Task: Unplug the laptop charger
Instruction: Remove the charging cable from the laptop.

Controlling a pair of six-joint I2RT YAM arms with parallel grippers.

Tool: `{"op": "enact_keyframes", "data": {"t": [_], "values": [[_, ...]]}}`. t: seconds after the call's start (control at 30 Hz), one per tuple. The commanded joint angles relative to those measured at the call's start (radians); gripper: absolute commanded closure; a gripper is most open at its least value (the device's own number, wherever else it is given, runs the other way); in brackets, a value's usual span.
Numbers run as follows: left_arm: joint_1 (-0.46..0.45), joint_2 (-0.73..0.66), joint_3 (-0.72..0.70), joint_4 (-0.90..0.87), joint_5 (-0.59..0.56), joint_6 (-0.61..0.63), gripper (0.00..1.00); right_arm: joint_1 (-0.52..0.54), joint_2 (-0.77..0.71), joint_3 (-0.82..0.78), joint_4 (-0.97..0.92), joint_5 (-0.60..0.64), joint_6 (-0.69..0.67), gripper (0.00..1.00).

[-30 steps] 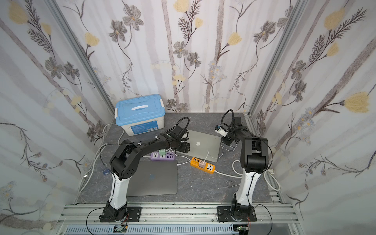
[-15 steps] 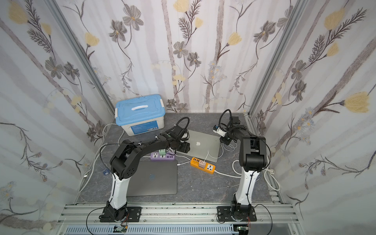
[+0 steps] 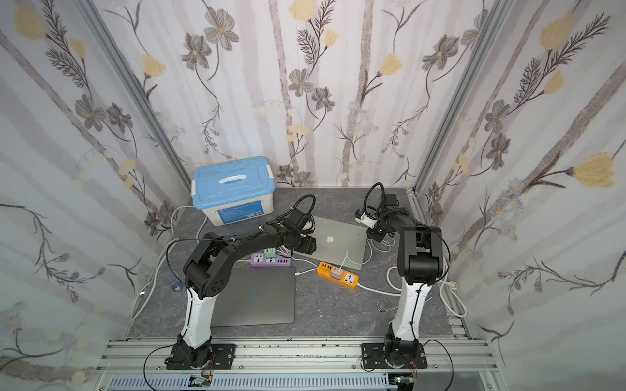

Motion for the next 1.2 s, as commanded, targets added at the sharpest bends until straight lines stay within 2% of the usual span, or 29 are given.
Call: {"op": "enact_keyframes", "data": {"t": [0.0, 0.13, 0.43, 1.03, 1.17], "values": [[0.003, 0.021, -0.005, -0.099, 0.009, -0.005, 0.27, 0.001, 0.007, 0.014, -0.01, 0.002, -0.021, 0.67], [0.003, 0.023, -0.007, -0.101, 0.01, -0.007, 0.27, 0.004, 0.015, 0.026, -0.023, 0.004, -0.022, 0.7], [0.003, 0.027, -0.007, -0.105, 0.011, -0.004, 0.27, 0.017, 0.029, 0.041, -0.044, 0.043, -0.031, 0.71], [0.002, 0.046, 0.001, -0.104, 0.02, -0.005, 0.27, 0.023, 0.044, 0.065, -0.065, 0.052, -0.033, 0.82], [0.003, 0.046, 0.001, -0.105, 0.019, -0.006, 0.27, 0.024, 0.043, 0.065, -0.063, 0.047, -0.034, 0.88]]}}
